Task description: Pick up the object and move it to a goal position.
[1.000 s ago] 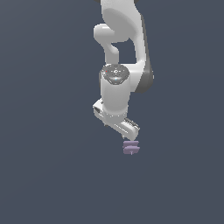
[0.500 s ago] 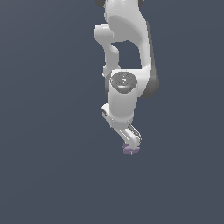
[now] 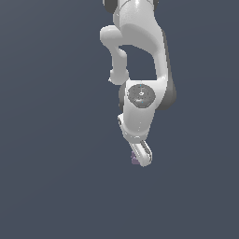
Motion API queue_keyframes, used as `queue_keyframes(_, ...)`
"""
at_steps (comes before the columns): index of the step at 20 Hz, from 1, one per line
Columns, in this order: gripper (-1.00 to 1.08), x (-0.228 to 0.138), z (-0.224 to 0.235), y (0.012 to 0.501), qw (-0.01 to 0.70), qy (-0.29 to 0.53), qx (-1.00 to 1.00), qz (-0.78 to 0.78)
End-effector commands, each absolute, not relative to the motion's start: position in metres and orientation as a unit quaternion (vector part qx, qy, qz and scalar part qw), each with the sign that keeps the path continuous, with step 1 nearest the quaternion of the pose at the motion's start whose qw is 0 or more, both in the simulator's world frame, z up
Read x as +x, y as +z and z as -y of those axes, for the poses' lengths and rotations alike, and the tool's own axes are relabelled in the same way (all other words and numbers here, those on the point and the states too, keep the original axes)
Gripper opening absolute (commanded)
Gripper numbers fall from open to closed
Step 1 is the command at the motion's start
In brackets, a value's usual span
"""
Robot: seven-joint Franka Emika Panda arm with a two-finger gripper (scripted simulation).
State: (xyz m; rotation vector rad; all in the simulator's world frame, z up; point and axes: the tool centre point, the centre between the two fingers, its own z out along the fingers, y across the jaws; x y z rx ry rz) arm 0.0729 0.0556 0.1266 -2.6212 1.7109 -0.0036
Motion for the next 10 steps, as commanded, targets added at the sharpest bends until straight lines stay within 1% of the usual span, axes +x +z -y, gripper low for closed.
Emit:
queue_keyframes(1,1.0,0.076,-0.062,0.123,0.005,-0.001,-0.82,-0.572)
queue_keyframes(10,1.0,0.083,-0.082,0.111,0.002,0.0,-0.76,-0.65)
